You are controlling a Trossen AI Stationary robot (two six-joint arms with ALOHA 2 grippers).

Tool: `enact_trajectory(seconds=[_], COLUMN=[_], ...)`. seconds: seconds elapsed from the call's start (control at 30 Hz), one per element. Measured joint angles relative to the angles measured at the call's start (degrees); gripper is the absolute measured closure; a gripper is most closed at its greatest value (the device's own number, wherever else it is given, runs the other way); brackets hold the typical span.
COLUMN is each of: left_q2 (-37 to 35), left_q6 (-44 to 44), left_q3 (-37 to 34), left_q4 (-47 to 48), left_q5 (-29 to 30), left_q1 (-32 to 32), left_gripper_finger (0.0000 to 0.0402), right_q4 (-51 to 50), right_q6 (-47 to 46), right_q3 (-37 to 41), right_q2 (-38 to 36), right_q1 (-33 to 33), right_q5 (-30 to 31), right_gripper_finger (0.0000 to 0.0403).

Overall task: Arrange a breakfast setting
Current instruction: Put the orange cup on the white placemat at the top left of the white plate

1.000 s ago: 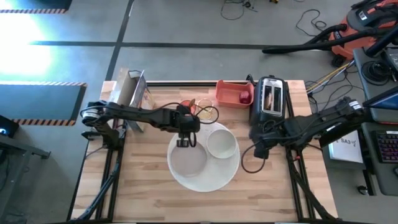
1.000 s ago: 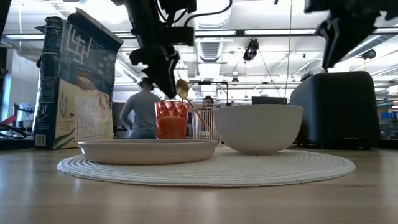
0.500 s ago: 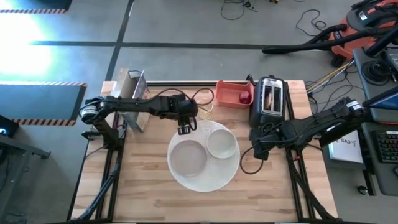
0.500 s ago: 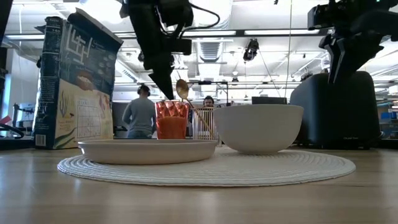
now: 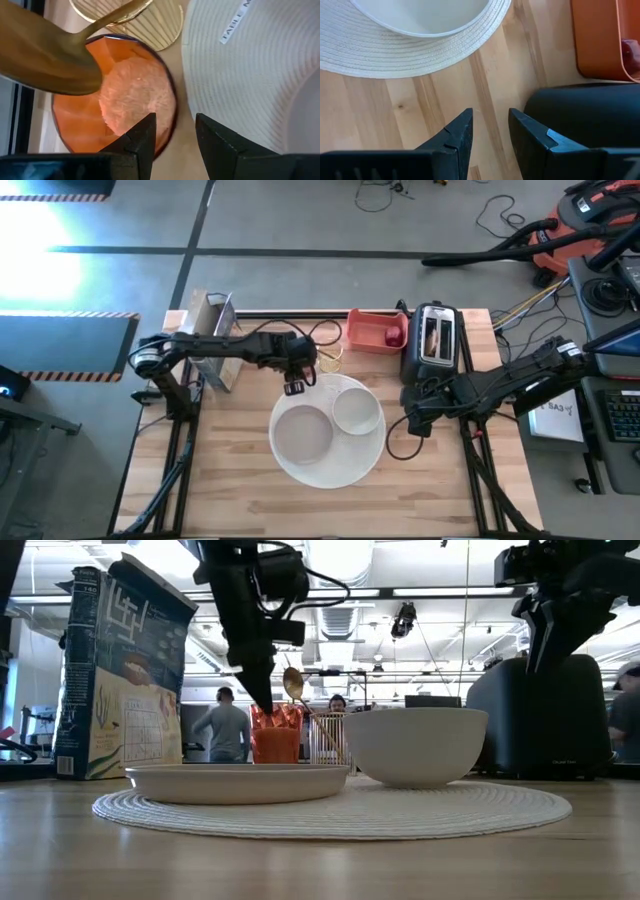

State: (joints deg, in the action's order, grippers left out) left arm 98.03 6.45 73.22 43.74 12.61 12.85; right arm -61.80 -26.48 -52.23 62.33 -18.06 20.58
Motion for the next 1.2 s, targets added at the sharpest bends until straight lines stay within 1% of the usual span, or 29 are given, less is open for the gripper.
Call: enact_trajectory(seconds=[0.17,0.3,0.43,0.63,0.67,0.87,0.97,1.13,1.2], left_q2=[0.1,0.1,0.1,0.1,0.1,0.1,0.1,0.0,0.0], left_q6=[0.1,0.1,0.0,0.0,-0.1,-1.0,-1.8,-2.6,-3.1], left_q3=[-0.5,-0.5,-0.5,-0.5,-0.5,-0.5,0.3,2.2,3.0], left_q4=[-1.7,-1.7,-1.7,-1.7,-1.5,-1.4,0.1,4.5,5.4], left_q5=[0.0,-0.4,-1.6,-1.7,-1.8,-4.3,-5.0,-10.4,-11.0], left_q1=[0.4,0.9,1.3,1.8,1.9,2.3,2.3,1.6,0.9], left_gripper_finger=[0.0282,0.0296,0.0327,0.039,0.0395,0.0398,0.0398,0.04,0.04], right_q4=[0.4,0.5,0.7,0.8,0.8,0.9,0.8,0.9,0.9], right_q6=[0.0,0.0,-0.1,-0.1,-0.1,-0.1,-0.1,-0.1,-0.1], right_q3=[0.0,0.0,0.0,0.0,0.0,0.0,0.0,0.0,0.0], right_q2=[0.0,0.0,0.0,0.0,0.0,0.0,0.0,0.0,0.0], right_q1=[0.0,0.0,0.0,0.0,0.0,0.0,0.0,0.0,0.0], right_q5=[0.0,0.0,0.0,0.0,0.0,0.0,0.0,0.0,0.0], right_gripper_finger=[0.0287,0.0287,0.0287,0.0287,0.0287,0.0287,0.0287,0.0287,0.0287])
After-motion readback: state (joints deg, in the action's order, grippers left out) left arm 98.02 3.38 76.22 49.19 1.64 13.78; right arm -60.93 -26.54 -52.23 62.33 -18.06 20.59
